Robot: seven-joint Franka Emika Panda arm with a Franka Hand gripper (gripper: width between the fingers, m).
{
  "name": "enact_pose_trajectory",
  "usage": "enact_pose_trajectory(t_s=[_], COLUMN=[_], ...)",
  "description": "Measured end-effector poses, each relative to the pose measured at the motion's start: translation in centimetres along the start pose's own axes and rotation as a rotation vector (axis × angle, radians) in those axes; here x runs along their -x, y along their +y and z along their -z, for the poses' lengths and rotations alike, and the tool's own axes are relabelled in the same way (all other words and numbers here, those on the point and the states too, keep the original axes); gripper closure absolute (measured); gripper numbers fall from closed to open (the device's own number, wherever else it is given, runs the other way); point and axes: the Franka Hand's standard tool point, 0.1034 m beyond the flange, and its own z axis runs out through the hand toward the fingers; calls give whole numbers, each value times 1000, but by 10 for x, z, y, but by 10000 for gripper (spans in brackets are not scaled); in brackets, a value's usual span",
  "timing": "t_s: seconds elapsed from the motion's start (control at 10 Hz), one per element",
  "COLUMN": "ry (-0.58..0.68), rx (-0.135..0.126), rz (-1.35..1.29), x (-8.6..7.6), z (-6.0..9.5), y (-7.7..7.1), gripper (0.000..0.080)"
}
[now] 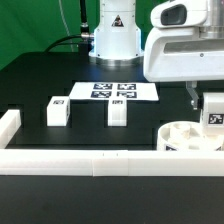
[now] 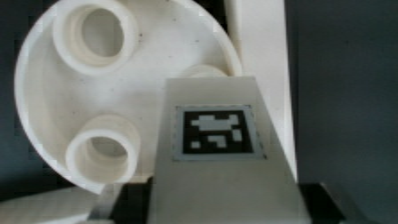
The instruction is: Assemble stool
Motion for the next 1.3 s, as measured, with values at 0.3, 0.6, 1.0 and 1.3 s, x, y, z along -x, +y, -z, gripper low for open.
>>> enact_pose_trajectory(t_s=[0.3,0.6,1.0,1.3], ry=[24,29,19,-12], rx=[-11,-28,-36,-63], rz=[-309,-594,-771,-1043], x=[1,2,2,5], z=[0,-1,0,-2], y=[4,6,8,7], gripper=[462,462,462,461])
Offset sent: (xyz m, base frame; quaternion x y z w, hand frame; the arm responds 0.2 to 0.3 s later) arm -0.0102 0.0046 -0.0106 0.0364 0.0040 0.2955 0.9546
